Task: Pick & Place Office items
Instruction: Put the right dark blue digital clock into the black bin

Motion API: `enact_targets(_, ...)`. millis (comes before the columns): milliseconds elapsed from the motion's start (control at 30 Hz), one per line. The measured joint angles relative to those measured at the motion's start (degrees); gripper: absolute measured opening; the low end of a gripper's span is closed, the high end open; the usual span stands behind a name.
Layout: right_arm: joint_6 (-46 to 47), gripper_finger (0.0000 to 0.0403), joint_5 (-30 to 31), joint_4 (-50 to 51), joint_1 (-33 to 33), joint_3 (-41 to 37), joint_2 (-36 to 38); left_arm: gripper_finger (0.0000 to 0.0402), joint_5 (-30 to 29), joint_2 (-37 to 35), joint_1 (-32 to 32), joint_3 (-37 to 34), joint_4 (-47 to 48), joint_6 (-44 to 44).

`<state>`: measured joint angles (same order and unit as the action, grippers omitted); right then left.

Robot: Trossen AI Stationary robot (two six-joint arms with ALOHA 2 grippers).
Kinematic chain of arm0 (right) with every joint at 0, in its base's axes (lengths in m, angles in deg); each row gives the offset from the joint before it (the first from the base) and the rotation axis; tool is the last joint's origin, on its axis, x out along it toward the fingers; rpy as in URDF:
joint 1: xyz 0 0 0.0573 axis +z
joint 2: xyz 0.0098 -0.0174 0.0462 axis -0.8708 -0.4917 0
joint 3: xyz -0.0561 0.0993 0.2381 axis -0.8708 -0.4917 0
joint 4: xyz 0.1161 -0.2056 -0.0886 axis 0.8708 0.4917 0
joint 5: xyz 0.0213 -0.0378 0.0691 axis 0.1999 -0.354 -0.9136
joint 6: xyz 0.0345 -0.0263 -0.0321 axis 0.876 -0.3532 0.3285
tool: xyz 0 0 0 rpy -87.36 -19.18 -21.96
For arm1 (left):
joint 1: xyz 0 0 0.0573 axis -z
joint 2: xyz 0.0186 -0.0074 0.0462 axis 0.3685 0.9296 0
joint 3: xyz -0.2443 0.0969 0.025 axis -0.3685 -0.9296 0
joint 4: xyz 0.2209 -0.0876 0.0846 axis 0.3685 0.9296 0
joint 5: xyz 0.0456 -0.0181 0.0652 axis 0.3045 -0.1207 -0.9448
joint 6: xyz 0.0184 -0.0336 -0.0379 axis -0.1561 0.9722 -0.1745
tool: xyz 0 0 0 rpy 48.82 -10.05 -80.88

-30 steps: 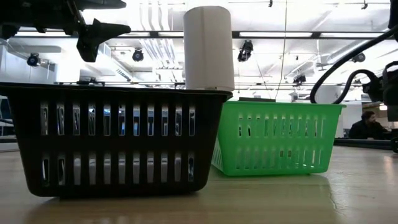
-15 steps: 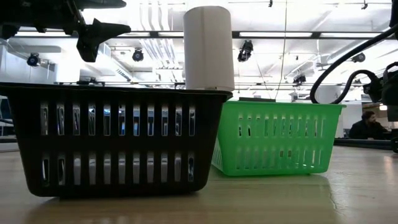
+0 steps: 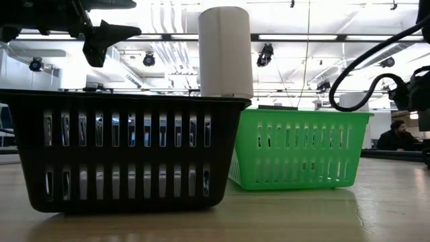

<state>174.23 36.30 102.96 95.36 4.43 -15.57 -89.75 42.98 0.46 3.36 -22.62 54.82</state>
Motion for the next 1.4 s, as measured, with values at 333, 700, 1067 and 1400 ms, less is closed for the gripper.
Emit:
enact_targets(333, -4.1, 0.0141, 0.6, 0.1, 0.0, 0.0, 0.0, 0.0227, 0.0, 0.0, 0.0, 0.0, 0.0, 0.0)
enact_targets(700, -10.9, 0.014, 6.8, 3.8, 0.3, 1.0, -0.2, 0.0227, 0.0, 0.0, 0.0, 0.0, 0.0, 0.0)
enact_targets(1067, -18.4, 0.014, 19.9, 22.3, 0.1, 13.5, -1.7, 0.0227, -0.2, 0.0, 0.0, 0.0, 0.0, 0.0)
enact_targets(1400, -28.1, 0.014, 24.8, 34.6, 0.1, 31.8, -15.9, 0.0227, -0.5, 0.1, 0.0, 0.0, 0.0, 0.8)
